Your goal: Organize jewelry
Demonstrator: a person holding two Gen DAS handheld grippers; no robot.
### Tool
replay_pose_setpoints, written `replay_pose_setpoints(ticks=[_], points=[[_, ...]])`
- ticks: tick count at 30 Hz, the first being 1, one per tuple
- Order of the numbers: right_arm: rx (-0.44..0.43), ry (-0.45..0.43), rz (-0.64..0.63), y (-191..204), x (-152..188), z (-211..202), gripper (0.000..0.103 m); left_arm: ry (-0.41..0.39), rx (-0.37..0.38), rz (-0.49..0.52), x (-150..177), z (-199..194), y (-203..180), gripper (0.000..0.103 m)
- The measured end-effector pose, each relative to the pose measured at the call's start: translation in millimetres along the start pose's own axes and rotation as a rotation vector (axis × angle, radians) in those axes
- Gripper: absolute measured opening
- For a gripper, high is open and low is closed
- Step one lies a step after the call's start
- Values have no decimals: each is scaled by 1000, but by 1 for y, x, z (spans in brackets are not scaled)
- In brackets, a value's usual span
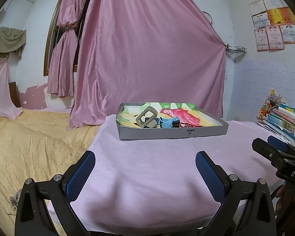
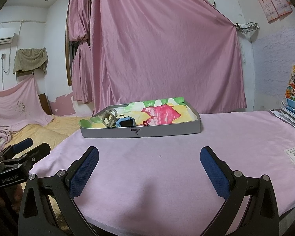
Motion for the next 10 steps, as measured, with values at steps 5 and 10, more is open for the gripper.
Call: replay_pose_setpoints(ticks=[5,10], points=[[3,11,7,-2,0,5,101,17,3,-3,1,6,0,102],[3,22,12,-3,0,10,101,36,-3,2,0,14,-1,102]])
Point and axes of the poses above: each gripper's, at about its wrist camera, not at the fingertips, and z roughly the way its jaws point, y to its left, x to its underside, the point moved 3 cm from there along z, roughly the way its jaws point, and after that the axes turned 15 degrees about -z, right-handed, at the moved point
